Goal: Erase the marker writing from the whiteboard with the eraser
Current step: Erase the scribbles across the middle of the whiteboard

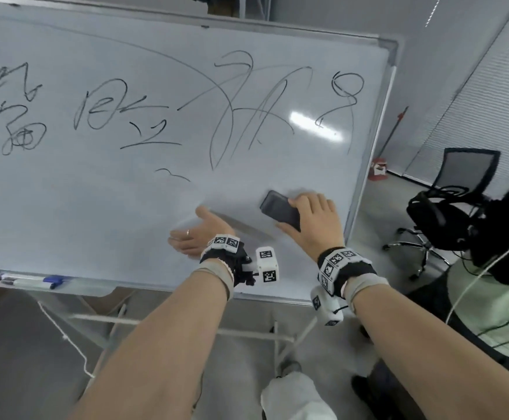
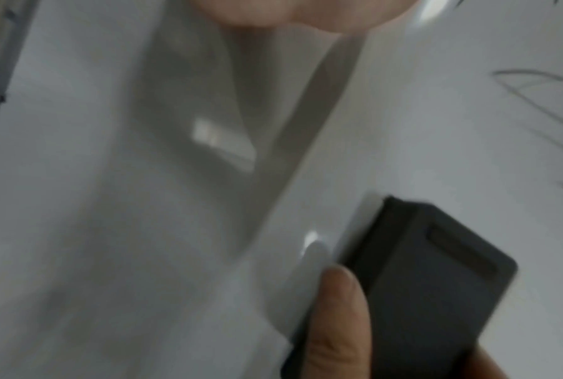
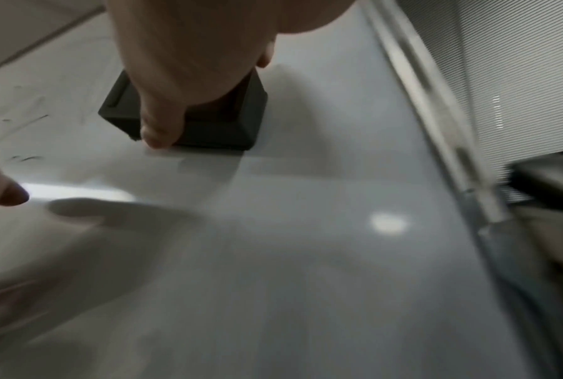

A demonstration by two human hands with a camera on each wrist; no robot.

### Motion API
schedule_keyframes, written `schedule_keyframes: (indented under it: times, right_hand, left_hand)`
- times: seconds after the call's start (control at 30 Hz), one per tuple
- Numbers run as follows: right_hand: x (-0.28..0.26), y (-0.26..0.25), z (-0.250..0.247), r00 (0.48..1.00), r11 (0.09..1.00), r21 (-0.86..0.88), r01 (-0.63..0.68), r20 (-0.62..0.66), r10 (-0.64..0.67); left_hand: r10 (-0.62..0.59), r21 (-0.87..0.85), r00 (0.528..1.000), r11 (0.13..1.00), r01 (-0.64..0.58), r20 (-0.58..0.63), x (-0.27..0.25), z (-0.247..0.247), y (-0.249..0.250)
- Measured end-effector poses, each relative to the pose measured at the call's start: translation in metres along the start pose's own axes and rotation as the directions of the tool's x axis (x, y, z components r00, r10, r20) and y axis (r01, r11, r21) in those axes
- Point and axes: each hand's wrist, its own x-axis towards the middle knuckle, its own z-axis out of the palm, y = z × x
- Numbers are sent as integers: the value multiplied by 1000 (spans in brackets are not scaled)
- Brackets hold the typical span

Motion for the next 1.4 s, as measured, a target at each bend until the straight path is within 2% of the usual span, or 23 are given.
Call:
schedule_keyframes:
  times: [0.1,0.2,0.27,0.37,0.53,0.57,0.6,0.7,0.8,0.93,1.1,1.23,1.27,1.3,1.37,1.4]
  right_hand:
    - [1,16,-15,986,987,-94,-130,-114,119]
    - [24,28,-37,933,958,-70,-277,-258,251]
    - [47,40,-55,904,944,-80,-319,-326,278]
    - [83,55,-78,868,921,-84,-379,-379,322]
    - [116,47,-83,743,835,94,-542,-410,529]
    - [114,41,-77,746,836,97,-539,-405,528]
    - [112,33,-71,779,863,73,-501,-397,486]
    - [99,18,-52,896,957,-50,-284,-370,246]
    - [88,19,-41,935,980,-98,-172,-328,131]
    - [86,33,-41,942,988,-84,-129,-320,96]
    - [126,56,-71,830,925,27,-378,-434,351]
    - [158,56,-84,806,892,30,-452,-414,422]
    - [160,49,-81,811,900,47,-434,-415,413]
    - [161,39,-76,838,925,45,-377,-409,361]
    - [154,19,-60,921,988,-25,-154,-366,134]
    - [151,15,-53,940,996,-69,-61,-340,34]
  left_hand:
    - [46,26,998,999,-47,33,-17,7,0]
    - [109,39,992,993,-112,65,-30,13,10]
    - [108,40,990,993,-112,86,-36,16,22]
    - [77,-7,992,997,-76,97,-42,19,35]
    - [49,-134,998,990,-43,38,-40,24,42]
    - [46,-140,999,989,-42,25,-38,25,42]
    - [42,-141,999,989,-40,13,-36,26,42]
    - [49,-120,999,991,-50,-15,-31,29,44]
    - [57,-115,998,992,-61,-33,-28,34,44]
    - [52,-118,998,991,-54,-21,-28,39,43]
    - [30,-119,999,992,-32,-17,-26,41,43]
    - [29,-145,999,989,-32,-24,-21,39,46]
    - [28,-151,999,988,-32,-25,-21,38,46]
    - [28,-156,999,987,-32,-26,-20,36,47]
    - [25,-166,999,986,-32,-43,-16,33,48]
    - [20,-169,998,985,-29,-59,-11,32,49]
